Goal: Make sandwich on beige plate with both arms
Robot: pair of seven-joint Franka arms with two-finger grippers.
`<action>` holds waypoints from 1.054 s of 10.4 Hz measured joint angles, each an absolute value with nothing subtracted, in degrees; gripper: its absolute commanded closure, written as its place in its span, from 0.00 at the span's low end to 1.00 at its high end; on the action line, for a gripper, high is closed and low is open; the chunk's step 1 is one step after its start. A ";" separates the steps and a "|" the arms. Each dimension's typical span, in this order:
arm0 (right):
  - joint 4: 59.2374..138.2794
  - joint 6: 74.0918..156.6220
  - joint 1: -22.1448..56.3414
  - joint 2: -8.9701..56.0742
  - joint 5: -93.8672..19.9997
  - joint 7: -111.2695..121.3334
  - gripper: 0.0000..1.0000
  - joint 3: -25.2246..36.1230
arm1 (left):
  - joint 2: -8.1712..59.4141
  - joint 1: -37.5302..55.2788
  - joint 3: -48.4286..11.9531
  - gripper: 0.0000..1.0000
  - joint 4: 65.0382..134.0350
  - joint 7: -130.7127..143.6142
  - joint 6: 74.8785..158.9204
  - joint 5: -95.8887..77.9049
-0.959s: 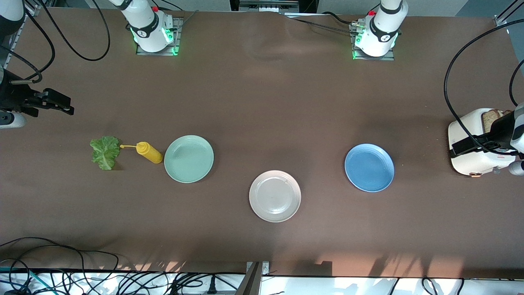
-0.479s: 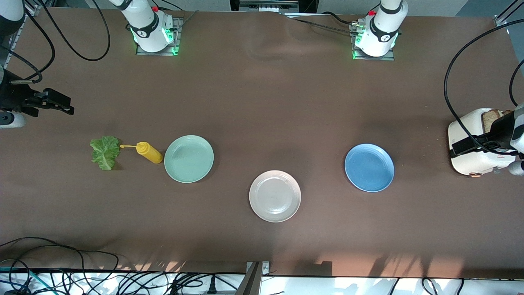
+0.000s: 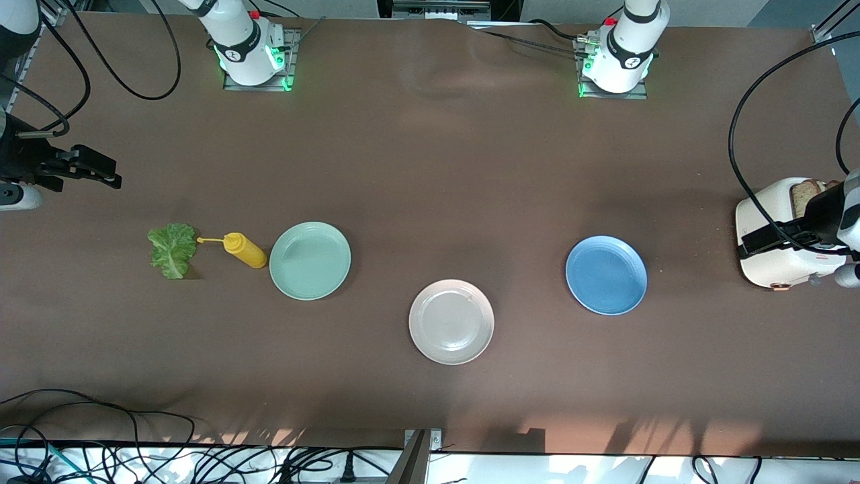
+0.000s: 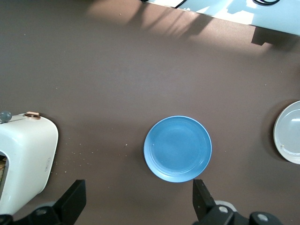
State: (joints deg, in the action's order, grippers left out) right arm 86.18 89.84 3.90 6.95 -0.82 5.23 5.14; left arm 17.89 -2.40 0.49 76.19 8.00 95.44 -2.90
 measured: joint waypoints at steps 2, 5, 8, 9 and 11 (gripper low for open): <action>86.17 89.84 3.90 6.95 -0.82 5.23 0.00 5.16 | 17.90 -2.77 0.58 0.00 76.23 7.24 95.31 -2.88; 86.17 89.83 3.90 6.95 -0.80 5.23 0.00 5.19 | 17.93 -7.29 0.79 0.00 76.28 1.97 94.63 -2.79; 86.17 89.80 3.92 6.96 -0.80 5.23 0.00 5.17 | 19.30 -14.59 0.99 0.00 76.69 -4.08 94.36 -2.77; 86.17 89.80 3.92 6.95 -0.80 5.23 0.00 5.16 | 20.76 -16.93 1.04 0.00 76.78 -6.78 94.37 -2.77; 86.17 89.79 3.92 6.96 -0.79 5.23 0.00 5.16 | 23.54 -20.58 1.12 0.00 76.83 -12.54 94.42 -2.77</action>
